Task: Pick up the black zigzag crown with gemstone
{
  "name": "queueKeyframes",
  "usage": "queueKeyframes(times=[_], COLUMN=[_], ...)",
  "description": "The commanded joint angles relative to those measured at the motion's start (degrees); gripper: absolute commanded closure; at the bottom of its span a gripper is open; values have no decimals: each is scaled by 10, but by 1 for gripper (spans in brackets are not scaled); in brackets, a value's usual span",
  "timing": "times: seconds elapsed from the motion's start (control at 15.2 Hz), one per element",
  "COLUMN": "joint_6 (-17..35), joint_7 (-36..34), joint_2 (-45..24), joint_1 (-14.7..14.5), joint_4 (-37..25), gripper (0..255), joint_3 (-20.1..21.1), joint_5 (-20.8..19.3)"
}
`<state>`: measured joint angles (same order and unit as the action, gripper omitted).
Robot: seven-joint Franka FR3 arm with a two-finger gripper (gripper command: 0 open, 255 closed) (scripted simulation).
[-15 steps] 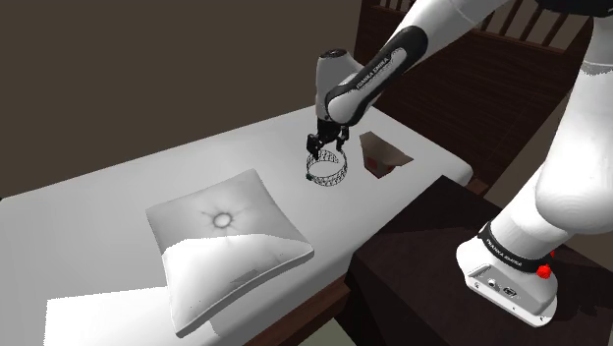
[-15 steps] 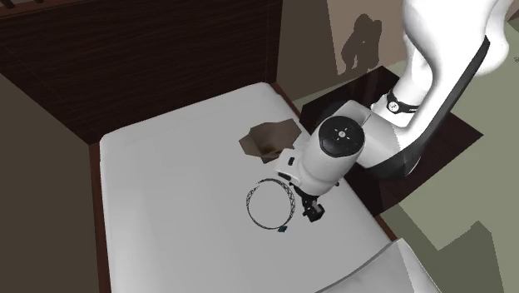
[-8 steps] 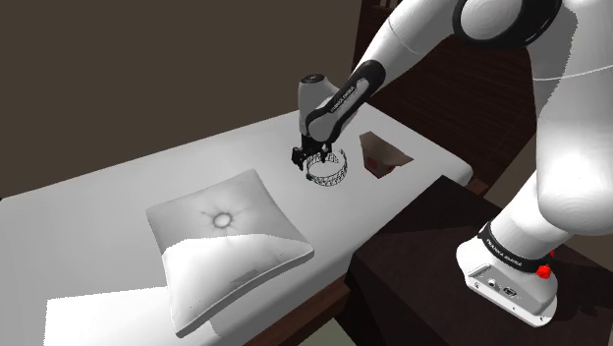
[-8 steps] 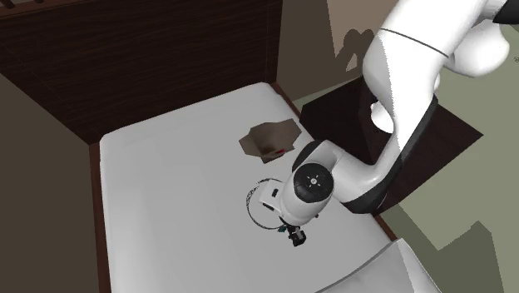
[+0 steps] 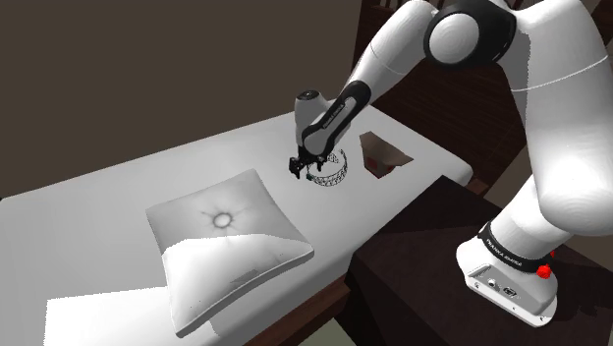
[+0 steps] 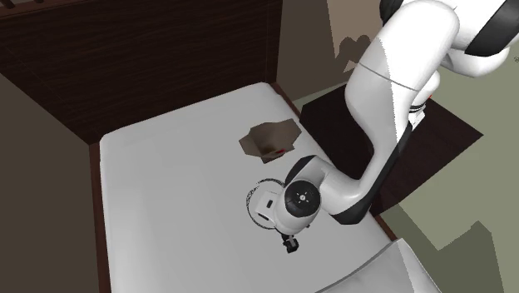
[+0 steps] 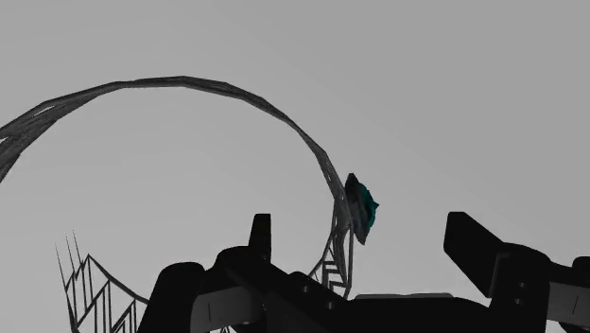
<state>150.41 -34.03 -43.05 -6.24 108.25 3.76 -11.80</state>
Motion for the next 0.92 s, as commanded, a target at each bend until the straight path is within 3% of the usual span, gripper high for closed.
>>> queueKeyframes(times=[0.0, 0.13, 0.2, 0.86], joint_6=[7, 9, 9, 5], joint_7=[-1, -2, -2, -1], joint_2=[-15, -19, -18, -12], joint_1=[-2, -2, -2, -1], joint_4=[-8, -10, -9, -7], gripper=[0, 0, 255, 255], joint_3=[-2, -2, -2, -1], joint_5=[-1, -2, -2, -1])
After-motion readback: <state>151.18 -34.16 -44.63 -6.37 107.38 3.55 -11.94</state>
